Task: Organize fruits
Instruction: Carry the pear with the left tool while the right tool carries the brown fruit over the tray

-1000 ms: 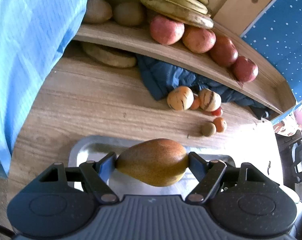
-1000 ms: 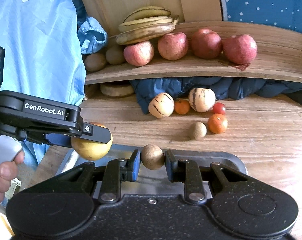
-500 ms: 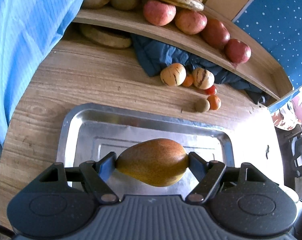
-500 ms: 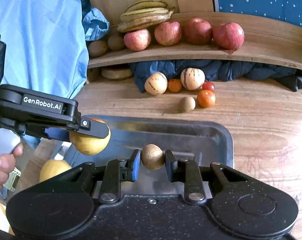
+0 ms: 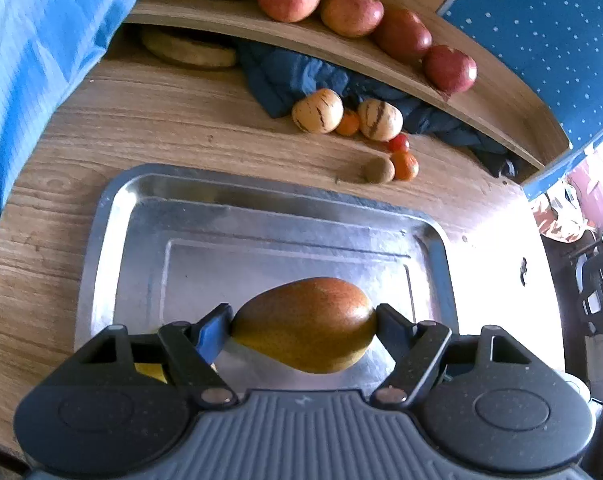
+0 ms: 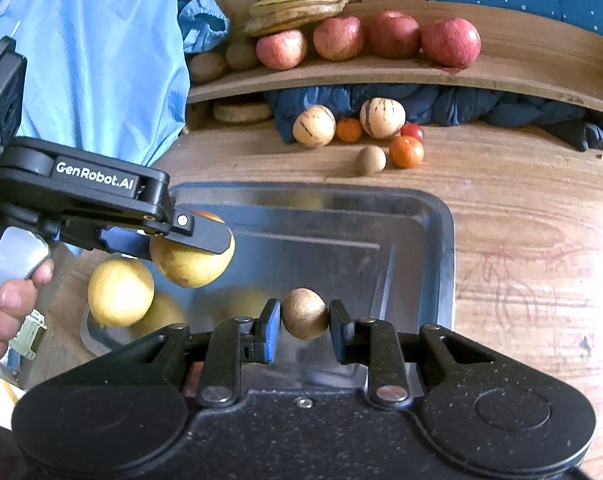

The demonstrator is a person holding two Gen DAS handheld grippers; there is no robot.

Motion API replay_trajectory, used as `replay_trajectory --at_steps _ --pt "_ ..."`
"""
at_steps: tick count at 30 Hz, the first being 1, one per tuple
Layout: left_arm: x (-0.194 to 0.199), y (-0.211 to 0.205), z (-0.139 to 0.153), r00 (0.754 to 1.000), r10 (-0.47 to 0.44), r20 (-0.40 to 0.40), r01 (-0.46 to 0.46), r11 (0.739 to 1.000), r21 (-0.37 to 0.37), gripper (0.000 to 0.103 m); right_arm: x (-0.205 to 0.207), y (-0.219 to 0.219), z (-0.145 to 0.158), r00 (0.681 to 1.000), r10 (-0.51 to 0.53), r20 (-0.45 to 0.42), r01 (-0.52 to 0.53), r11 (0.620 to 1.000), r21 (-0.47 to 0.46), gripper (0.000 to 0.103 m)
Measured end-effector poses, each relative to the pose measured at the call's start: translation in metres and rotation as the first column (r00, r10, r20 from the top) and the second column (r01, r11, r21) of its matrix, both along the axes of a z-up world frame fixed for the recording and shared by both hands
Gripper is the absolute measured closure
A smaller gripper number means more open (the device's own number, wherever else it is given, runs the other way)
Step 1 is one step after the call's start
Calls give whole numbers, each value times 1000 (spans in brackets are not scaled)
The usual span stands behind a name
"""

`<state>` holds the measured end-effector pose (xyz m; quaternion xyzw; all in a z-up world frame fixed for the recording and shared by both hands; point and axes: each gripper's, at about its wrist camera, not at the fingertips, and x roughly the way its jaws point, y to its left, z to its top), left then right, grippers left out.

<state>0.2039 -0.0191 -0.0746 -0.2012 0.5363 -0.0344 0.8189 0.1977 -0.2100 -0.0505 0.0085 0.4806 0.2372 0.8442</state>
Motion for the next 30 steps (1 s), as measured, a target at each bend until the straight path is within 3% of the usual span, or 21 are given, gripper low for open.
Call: replay_trajectory --at_steps 30 --pt "-13 -16 -5 995 -98 17 97 994 45 23 -27 10 -8 997 53 -56 -55 998 -35 75"
